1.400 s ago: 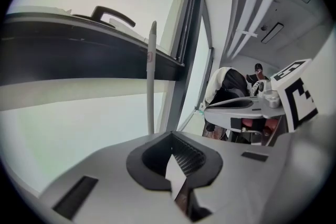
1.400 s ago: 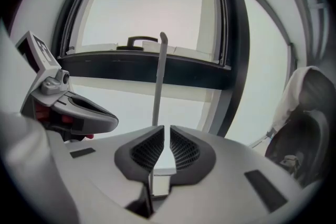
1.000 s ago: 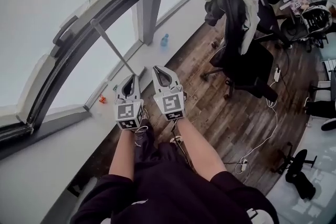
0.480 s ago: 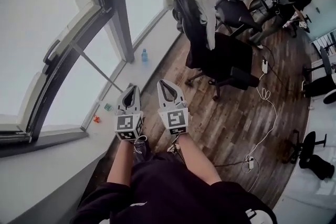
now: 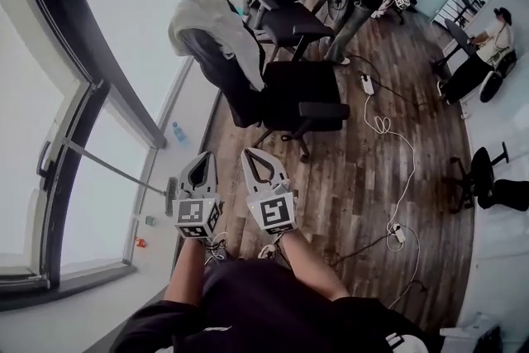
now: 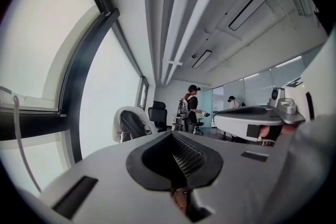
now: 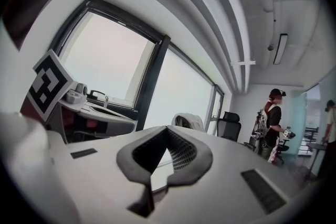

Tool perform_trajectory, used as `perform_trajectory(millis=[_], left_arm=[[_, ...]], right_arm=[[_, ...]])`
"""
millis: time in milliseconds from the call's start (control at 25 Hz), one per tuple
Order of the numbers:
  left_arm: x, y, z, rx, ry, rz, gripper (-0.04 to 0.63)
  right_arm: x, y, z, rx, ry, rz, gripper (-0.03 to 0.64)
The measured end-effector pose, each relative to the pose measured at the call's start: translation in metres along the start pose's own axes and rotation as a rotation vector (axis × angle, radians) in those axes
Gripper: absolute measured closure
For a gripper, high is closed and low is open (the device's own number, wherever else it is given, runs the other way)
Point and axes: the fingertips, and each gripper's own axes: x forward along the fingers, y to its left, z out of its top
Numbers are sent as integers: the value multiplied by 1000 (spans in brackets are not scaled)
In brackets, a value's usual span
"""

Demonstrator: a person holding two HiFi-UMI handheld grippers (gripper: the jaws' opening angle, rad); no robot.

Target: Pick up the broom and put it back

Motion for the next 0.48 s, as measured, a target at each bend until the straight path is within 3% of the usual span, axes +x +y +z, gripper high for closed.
perform_trajectory(millis=[200,480], left_arm=[[15,-31,7,37,-5,-48,594],[20,-34,8,52,-4,-66,594]], right_arm=[[-18,-22,1,46,-16,-44,595],[-7,-16,-1,80,-16,-29,595]])
